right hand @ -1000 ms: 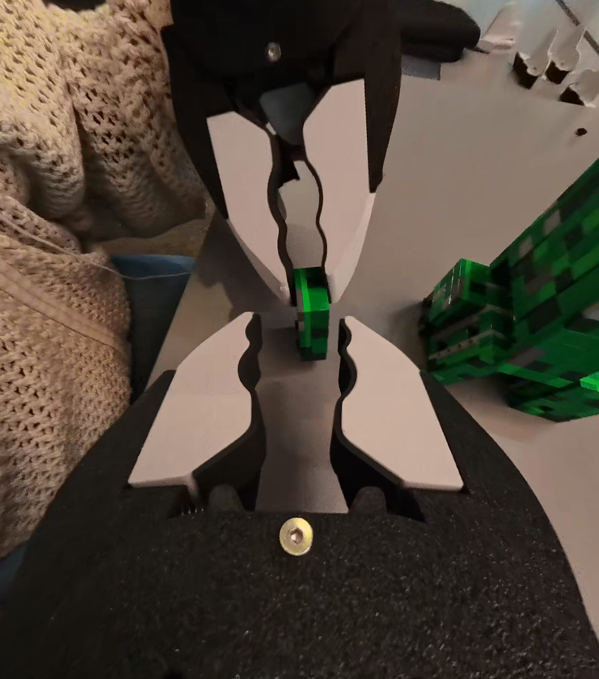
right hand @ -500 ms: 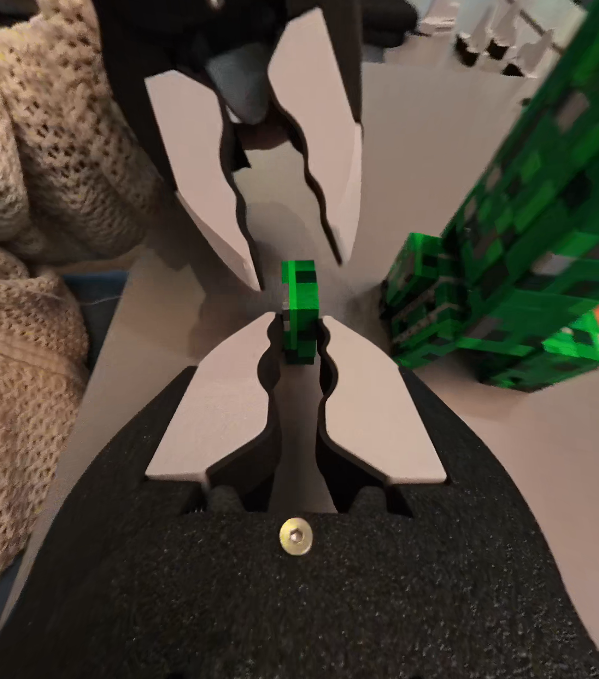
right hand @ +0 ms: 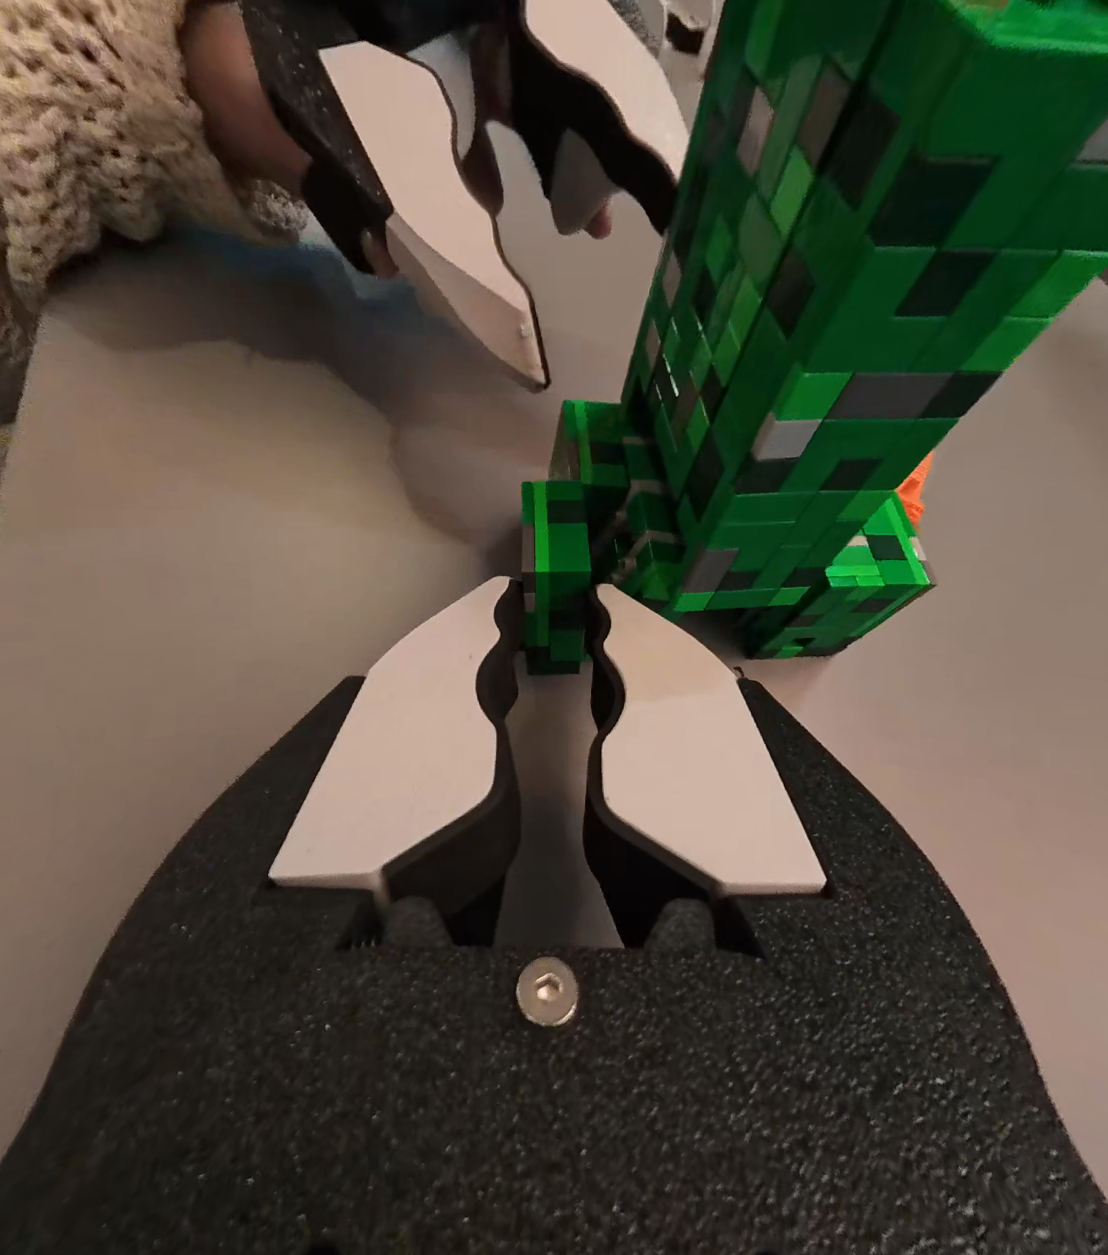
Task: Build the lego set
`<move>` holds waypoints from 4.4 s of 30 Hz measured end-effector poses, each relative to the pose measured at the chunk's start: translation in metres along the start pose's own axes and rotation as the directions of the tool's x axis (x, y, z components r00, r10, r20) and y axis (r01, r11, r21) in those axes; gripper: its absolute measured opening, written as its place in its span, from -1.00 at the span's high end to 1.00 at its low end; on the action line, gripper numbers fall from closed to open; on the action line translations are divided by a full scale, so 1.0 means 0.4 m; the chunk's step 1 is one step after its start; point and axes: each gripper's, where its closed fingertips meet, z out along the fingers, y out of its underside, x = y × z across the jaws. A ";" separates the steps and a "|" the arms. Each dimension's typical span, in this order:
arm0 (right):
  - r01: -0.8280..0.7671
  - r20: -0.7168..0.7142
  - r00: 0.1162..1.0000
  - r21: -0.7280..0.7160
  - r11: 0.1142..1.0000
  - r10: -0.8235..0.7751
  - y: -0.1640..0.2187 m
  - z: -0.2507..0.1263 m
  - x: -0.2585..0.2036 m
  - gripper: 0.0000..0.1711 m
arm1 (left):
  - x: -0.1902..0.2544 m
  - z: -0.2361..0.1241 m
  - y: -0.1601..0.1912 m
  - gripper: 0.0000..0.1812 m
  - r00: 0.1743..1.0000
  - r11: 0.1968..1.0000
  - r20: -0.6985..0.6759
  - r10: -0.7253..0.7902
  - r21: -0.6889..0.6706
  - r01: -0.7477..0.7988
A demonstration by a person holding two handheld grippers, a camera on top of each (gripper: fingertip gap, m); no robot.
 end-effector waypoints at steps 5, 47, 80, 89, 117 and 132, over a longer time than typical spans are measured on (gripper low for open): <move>0.019 -0.032 0.999 -0.023 1.000 -0.019 0.008 0.002 0.002 0.80 | 0.022 0.035 0.030 0.10 0.996 0.996 -0.082 0.043 -0.070 -0.049; -0.362 0.362 0.866 -0.019 0.932 0.344 -0.002 -0.034 0.007 0.29 | 0.130 0.025 -0.122 0.17 0.678 0.771 0.479 0.558 0.002 -0.637; -0.246 0.347 0.898 -0.110 0.963 0.269 0.024 0.007 0.026 0.43 | 0.085 0.076 -0.062 -0.18 0.629 0.798 0.510 0.587 -0.232 -0.556; -0.263 0.320 0.904 -0.111 0.958 0.285 0.025 0.010 0.036 0.50 | 0.084 0.079 -0.064 -0.16 0.622 0.797 0.518 0.588 -0.237 -0.556; -0.334 0.067 0.938 -0.093 0.938 0.340 0.038 0.014 0.058 0.37 | 0.072 0.057 0.030 0.53 0.994 0.992 -0.029 0.105 -0.070 -0.106; -0.428 0.169 0.885 -0.072 0.901 0.434 0.011 0.028 0.048 0.54 | 0.078 0.068 0.039 0.66 0.988 0.985 -0.068 0.140 -0.094 -0.146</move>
